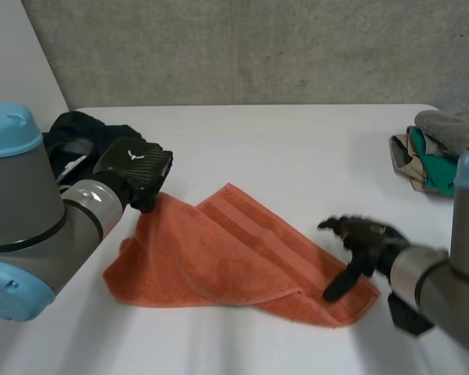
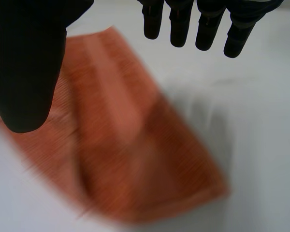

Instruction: Fold the laundry.

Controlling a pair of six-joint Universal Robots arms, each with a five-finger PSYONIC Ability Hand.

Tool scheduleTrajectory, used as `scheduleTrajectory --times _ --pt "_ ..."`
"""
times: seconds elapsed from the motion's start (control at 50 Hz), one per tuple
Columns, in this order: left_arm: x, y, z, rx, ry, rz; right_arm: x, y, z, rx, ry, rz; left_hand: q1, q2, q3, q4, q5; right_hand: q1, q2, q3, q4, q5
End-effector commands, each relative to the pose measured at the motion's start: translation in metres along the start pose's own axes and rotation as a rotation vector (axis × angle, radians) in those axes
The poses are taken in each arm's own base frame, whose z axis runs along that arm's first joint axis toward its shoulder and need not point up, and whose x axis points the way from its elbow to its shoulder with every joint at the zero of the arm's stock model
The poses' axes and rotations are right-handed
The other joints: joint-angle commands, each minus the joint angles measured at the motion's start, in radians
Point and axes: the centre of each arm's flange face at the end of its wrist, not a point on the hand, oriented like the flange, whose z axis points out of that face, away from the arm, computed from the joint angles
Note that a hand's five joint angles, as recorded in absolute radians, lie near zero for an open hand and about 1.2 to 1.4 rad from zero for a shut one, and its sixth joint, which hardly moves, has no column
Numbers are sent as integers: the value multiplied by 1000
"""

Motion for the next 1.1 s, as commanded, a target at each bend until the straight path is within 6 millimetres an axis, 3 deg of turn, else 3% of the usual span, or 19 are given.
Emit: scheduleTrajectory --times 0.02,0.16,0.3,0.52,0.56,0.62,0.64,0.7,0.74,0.76,0.78,0.88,0.96,0.98,1.04,1.06,1.1 --pt "6 7 12 2 41 -6 -21 43 -18 8 -78 -97 224 199 201 197 228 121 140 137 138 121" --pt "12 11 21 37 72 -4 -23 54 -7 78 -24 -164 224 199 201 197 228 353 372 369 370 353" --pt "13 13 23 41 69 -4 -21 59 8 90 17 -209 199 173 175 171 202 400 419 417 417 401" --pt "12 19 22 16 73 -9 -29 64 24 110 3 -245 -491 -516 -515 -519 -487 556 574 572 572 556" --pt "11 22 21 -2 73 -11 -30 64 28 110 1 -246 -600 -625 -623 -628 -596 719 738 736 736 720" --pt "10 27 20 -28 77 -16 -30 62 31 124 3 -247 -729 -754 -752 -756 -725 1168 1187 1184 1185 1168" --pt "10 28 20 -33 78 -14 -30 60 31 133 4 -245 -747 -772 -770 -775 -743 1170 1189 1186 1186 1170" --pt "12 33 18 -64 92 -18 -30 55 28 154 6 -247 -680 -705 -704 -708 -676 1170 1189 1186 1186 1170" --pt "13 36 16 -83 103 -19 -30 48 24 183 6 -244 -344 -369 -367 -371 -340 1170 1189 1186 1186 1170" --pt "14 39 15 -100 112 -21 -28 37 20 224 14 -238 120 95 97 93 124 1170 1189 1186 1186 1170" --pt "15 40 15 -109 116 -25 -24 31 19 239 24 -235 223 198 200 196 227 1170 1189 1186 1186 1170" --pt "14 35 23 -99 112 -5 -13 -3 20 322 41 -289 224 199 201 197 228 1170 1189 1186 1186 1170" --pt "-14 -8 42 70 -7 28 -18 -52 28 460 43 -413 224 199 201 197 228 1170 1189 1186 1186 1170" --pt "-35 -32 47 157 -103 12 -18 -81 31 543 71 -449 224 199 201 197 228 1170 1189 1186 1186 1170" --pt "-65 -72 44 319 -251 -62 -13 -131 31 689 149 -481 224 199 201 197 228 1170 1189 1186 1186 1170" --pt "-85 -96 37 428 -335 -128 -8 -164 27 796 209 -485 224 199 201 197 228 1170 1189 1186 1186 1170" --pt "-104 -117 27 541 -415 -199 -2 -196 20 909 270 -478 224 199 201 197 228 1170 1189 1186 1186 1170"
